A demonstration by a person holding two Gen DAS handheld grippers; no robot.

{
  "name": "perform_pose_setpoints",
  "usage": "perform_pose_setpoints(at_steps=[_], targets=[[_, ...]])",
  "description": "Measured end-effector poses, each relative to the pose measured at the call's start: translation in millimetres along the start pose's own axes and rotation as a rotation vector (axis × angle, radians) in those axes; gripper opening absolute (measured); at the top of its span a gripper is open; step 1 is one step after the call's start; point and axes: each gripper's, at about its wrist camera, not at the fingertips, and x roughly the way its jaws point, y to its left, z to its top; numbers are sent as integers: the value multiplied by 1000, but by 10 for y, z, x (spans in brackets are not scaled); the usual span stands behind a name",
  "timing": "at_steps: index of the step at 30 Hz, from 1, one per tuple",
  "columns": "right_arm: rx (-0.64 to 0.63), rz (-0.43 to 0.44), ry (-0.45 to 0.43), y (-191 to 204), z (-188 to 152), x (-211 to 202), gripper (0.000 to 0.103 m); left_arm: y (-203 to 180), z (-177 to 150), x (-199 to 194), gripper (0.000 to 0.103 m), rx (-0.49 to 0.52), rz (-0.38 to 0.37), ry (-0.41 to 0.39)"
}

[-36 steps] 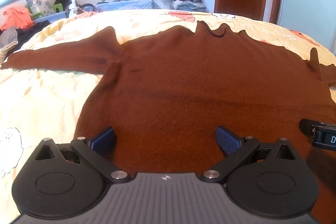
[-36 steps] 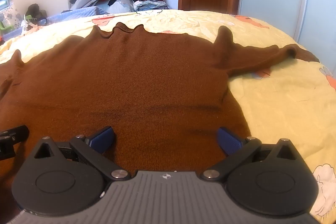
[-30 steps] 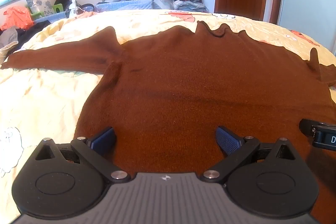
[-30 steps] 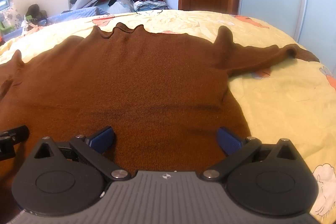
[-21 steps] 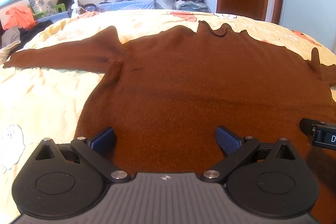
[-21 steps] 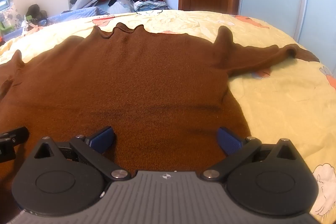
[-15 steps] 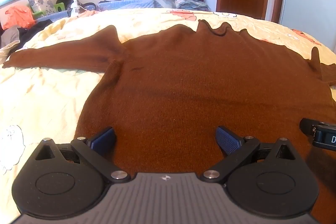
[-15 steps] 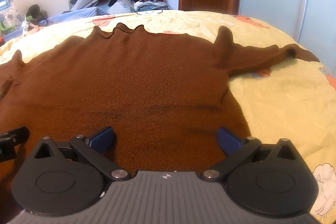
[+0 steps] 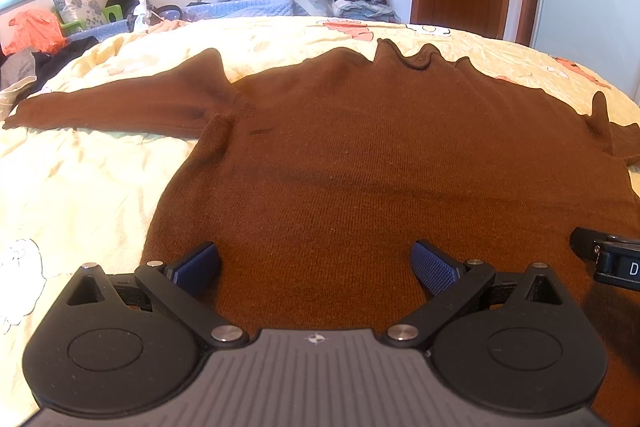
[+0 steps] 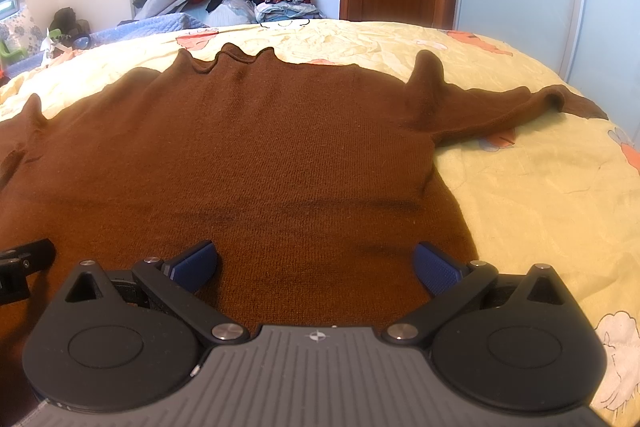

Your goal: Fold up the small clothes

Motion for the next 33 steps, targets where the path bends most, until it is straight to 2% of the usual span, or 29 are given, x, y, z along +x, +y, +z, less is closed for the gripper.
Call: perform_pose_setpoints(at_steps=[15, 29, 33], targets=[[2, 0, -2, -9, -4, 5, 103, 24, 32, 10, 103, -1, -17, 13], [8, 9, -5, -28, -4, 15, 103, -13, 30, 2, 103, 6, 2, 7], [21, 39, -4, -87, 4, 3, 103, -15, 23, -4, 103, 4, 3, 6]])
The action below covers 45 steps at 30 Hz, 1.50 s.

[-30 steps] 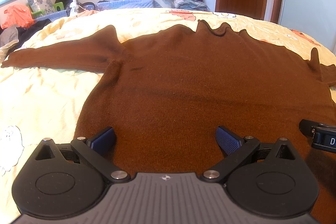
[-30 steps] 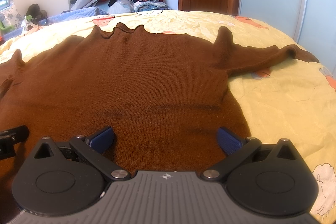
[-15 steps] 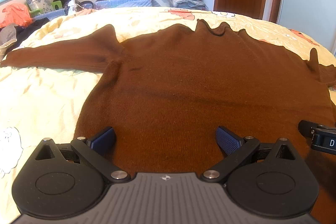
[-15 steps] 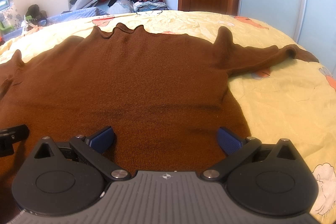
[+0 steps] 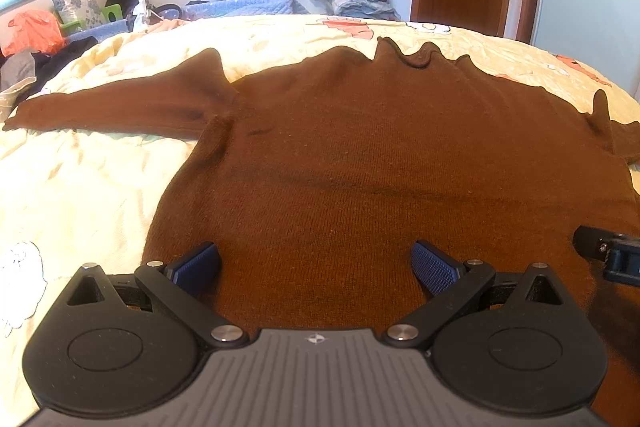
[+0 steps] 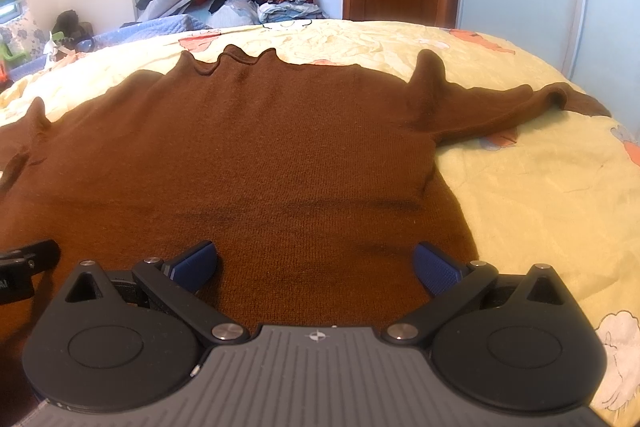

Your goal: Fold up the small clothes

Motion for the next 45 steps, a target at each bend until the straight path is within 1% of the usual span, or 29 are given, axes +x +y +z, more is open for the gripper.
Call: perform_pose_setpoints(at_steps=[3, 6, 8, 12, 15, 18, 20, 21, 24, 25, 27, 28, 30, 32, 34, 37, 39, 41, 42, 43, 44, 45], targets=[[19, 20, -8, -43, -2, -12, 103, -1, 1, 0, 103, 0, -1, 0], [-1, 16, -1, -15, -4, -10, 103, -3, 1, 0, 103, 1, 1, 0], [-6, 32, 8, -18, 11, -25, 103, 1, 0, 0, 103, 0, -1, 0], [50, 125, 17, -209, 111, -78, 103, -1, -1, 0, 103, 1, -1, 0], [131, 178, -41, -540, 262, -144, 103, -1, -1, 0, 103, 0, -1, 0], [179, 216, -143, -1029, 512, -215, 103, -1, 0, 0, 103, 0, -1, 0], [274, 223, -194, -1505, 708, -204, 103, -1, 0, 1, 103, 0, -1, 0], [336, 216, -203, -1757, 803, -152, 103, -1, -1, 0, 103, 0, -1, 0], [604, 216, -231, -2696, 1025, 86, 103, -1, 0, 1, 103, -1, -1, -1], [715, 212, -226, -3027, 1067, 179, 103, -1, 0, 1, 103, 0, -1, 0], [898, 191, -193, -3580, 1105, 390, 103, -2, 0, 2, 103, -1, -2, -1], [976, 179, -185, -3794, 1091, 489, 103, -4, 0, 2, 103, -1, -1, -1], [1070, 166, -165, -4092, 1045, 682, 102, -1, 0, 1, 103, 0, -1, 0], [1117, 137, -149, -4217, 986, 832, 92, -1, 0, 2, 103, 0, -1, -1], [1136, 133, -136, -4212, 956, 940, 89, 0, -1, 1, 103, 0, -1, -1], [1112, 136, -150, -4180, 969, 1030, 87, 0, 1, 2, 103, -1, -1, -1], [1117, 140, -167, -4216, 997, 1046, 84, 1, -1, 2, 103, -1, -2, -1], [1129, 129, -171, -4286, 1027, 1075, 73, 2, -1, 1, 103, -1, -2, -1], [1134, 126, -177, -4305, 1023, 1091, 69, 2, -1, 1, 103, -1, -2, -1], [1136, 121, -181, -4326, 1023, 1112, 62, 3, -1, 1, 103, -1, -2, -1], [1137, 116, -181, -4390, 1067, 1153, 53, 2, -1, 2, 103, -1, -2, -1], [1139, 111, -174, -4397, 1060, 1181, 47, 3, -1, 1, 103, -1, -2, -1]])
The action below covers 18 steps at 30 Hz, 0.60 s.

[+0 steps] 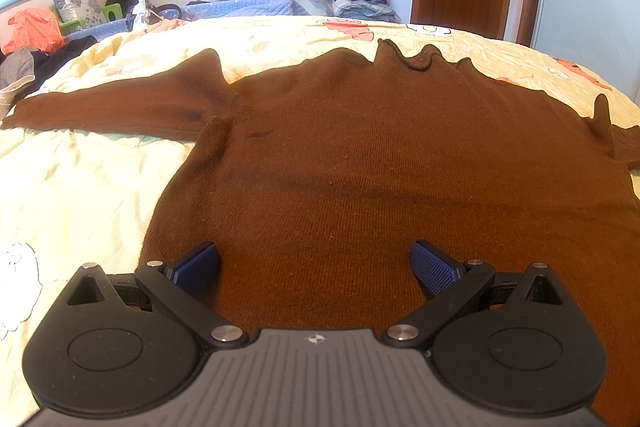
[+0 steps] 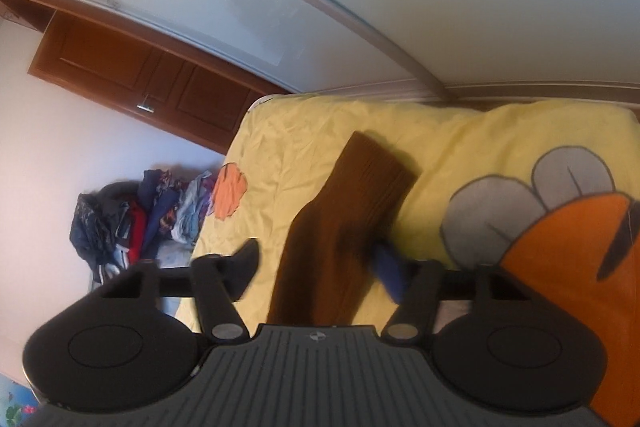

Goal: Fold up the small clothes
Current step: 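Grasp the sweater sleeve cuff with the right gripper and lift it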

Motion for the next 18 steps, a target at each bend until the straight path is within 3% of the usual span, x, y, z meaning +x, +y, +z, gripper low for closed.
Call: perform_pose_setpoints(at_steps=[5, 9, 13, 16, 18], targets=[[-5, -33, -3, -80, 26, 36, 8, 1, 0, 0, 103, 0, 0, 0], [-42, -7, -59, 36, -34, -122, 11, 1, 0, 1, 103, -1, -1, 0], [-234, 75, -101, 557, -248, -478, 11, -2, 6, 3, 103, -2, -3, -1], [-423, 198, -48, 1142, -757, -737, 11, -4, 19, 15, 103, -9, -7, -3], [-527, 314, 42, 1537, -1283, -823, 11, -1, 21, 17, 103, -8, -7, -3]])
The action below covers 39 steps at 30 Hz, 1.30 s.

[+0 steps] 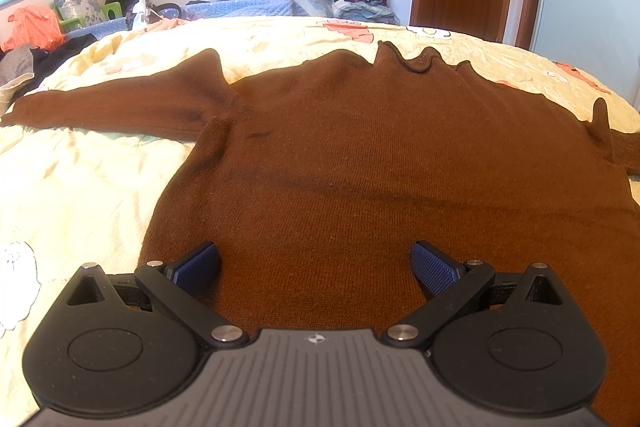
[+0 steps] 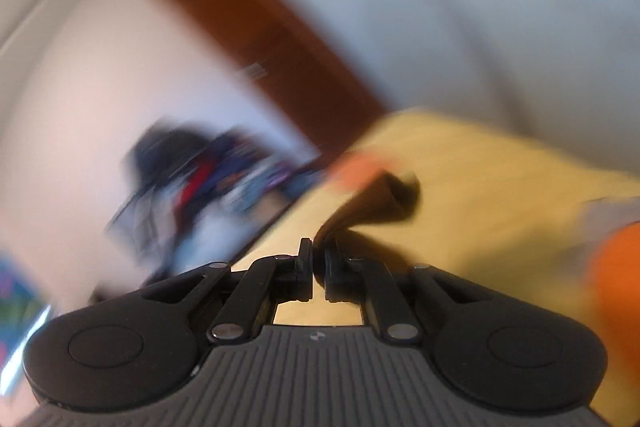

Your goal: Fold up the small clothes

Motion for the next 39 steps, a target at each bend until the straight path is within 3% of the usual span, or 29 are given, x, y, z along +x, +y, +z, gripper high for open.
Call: perform_pose_setpoints(at_steps=[4, 5, 6, 7, 8, 10, 12, 15, 18, 22, 24, 27, 28, 30, 32, 33, 35, 39], targets=[[-87, 250, 196, 1092, -737, 444, 12, 2, 1, 1, 103, 1, 0, 0], [-124, 272, 242, 1323, -946, 575, 21, -4, 5, 5, 103, 3, 1, 0], [-179, 273, 300, 1529, -1182, 721, 35, 2, 3, 4, 103, 4, 1, 0], [-231, 250, 345, 1676, -1398, 824, 79, 6, -1, 0, 103, 4, -2, 0], [-266, 212, 349, 1764, -1588, 840, 94, 16, 0, -2, 103, 4, -7, -1], [-300, 226, 341, 1815, -1832, 695, 86, 57, 7, -19, 103, -1, -27, -1], [-329, 239, 361, 1755, -1997, 501, 85, 130, 64, -47, 103, -37, -65, 13], [-420, 185, 345, 1557, -2196, 121, 86, 316, 346, -19, 103, -216, -209, 29], [-430, 138, 332, 1342, -2273, -98, 89, 363, 769, 220, 103, -386, -332, 53], [-395, 99, 353, 1134, -2370, -29, 90, 189, 1253, 705, 103, -500, -487, 121], [-359, 103, 349, 1072, -2362, -16, 91, 55, 1383, 990, 103, -505, -496, 169], [-337, 114, 350, 1004, -2407, -7, 94, -135, 1423, 1356, 101, -469, -378, 244], [-333, 118, 350, 993, -2411, -14, 94, -196, 1414, 1410, 99, -443, -360, 231], [-326, 125, 352, 984, -2417, -6, 95, -343, 1427, 1450, 78, -371, -314, 210], [-320, 132, 357, 984, -2425, 20, 97, -495, 1463, 1487, 13, -295, -267, 219], [-319, 135, 360, 978, -2425, 15, 98, -547, 1489, 1496, 5, -269, -253, 221], [-322, 139, 363, 977, -2426, 11, 99, -582, 1529, 1476, 5, -249, -231, 208], [-320, 140, 363, 983, -2432, 1, 99, -471, 1685, 1054, 5, -160, -212, 23]])
